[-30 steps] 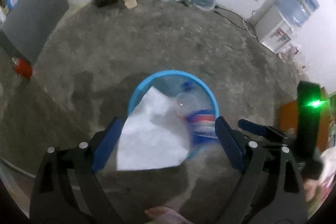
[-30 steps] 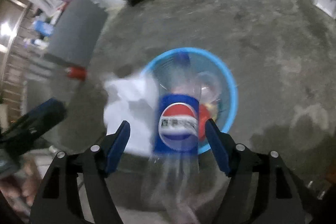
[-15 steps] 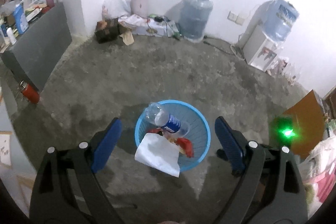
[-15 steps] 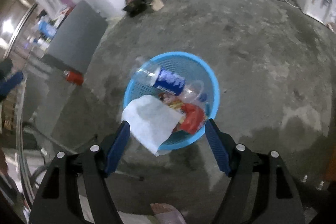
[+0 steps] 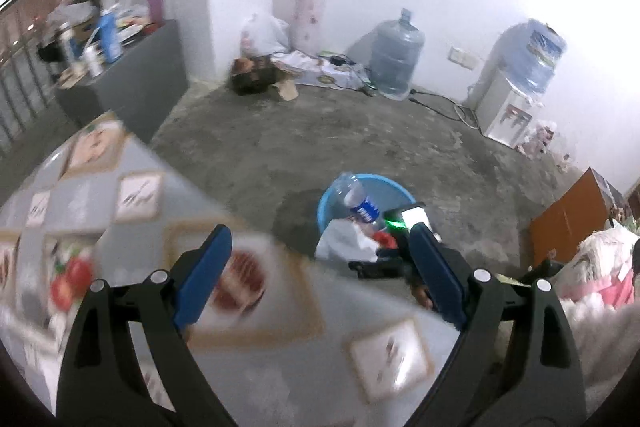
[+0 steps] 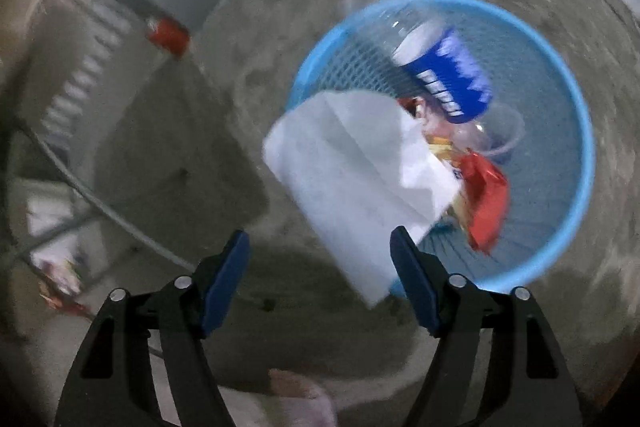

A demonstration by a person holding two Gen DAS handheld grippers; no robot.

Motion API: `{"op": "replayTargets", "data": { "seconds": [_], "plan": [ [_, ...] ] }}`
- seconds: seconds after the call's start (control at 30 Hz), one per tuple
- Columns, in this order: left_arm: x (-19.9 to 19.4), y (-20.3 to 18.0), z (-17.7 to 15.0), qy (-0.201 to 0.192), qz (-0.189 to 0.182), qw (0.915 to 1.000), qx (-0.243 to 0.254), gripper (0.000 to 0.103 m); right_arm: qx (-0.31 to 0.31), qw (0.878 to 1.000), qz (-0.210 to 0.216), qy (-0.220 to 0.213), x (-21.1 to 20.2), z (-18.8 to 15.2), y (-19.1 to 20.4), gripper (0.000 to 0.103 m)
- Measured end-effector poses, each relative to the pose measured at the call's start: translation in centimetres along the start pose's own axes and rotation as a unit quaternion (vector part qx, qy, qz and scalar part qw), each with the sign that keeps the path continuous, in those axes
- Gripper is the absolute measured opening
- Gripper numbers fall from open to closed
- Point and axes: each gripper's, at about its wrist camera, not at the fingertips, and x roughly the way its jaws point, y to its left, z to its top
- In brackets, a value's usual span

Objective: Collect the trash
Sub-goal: 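Pinch the tissue in the wastebasket with the right gripper and push it down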

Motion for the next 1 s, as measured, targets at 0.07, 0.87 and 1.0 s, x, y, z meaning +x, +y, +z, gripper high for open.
{"op": "replayTargets", "data": {
  "seconds": [0.07, 0.87, 1.0],
  "plan": [
    [-1.6, 0.9, -1.7, -0.002, 0.008, 0.9999, -0.015, 0.086, -0.021, 0.999, -0.024, 0.009, 2.0, 0.5, 0.5, 0.063],
    [-7.6, 7.0, -7.6, -0.053, 0.058, 0.9910, -0.109, 0.086, 0.052, 0.996, -0.005, -0.079, -2.6, 1.7, -3.4, 0.003],
    [-7.9, 7.4, -8.1, -0.055, 0.066, 0.9900, -0.113, 0.086, 0.139, 0.986, -0.051, -0.080, -2.7, 2.3, -7.9, 0.004]
  ]
}}
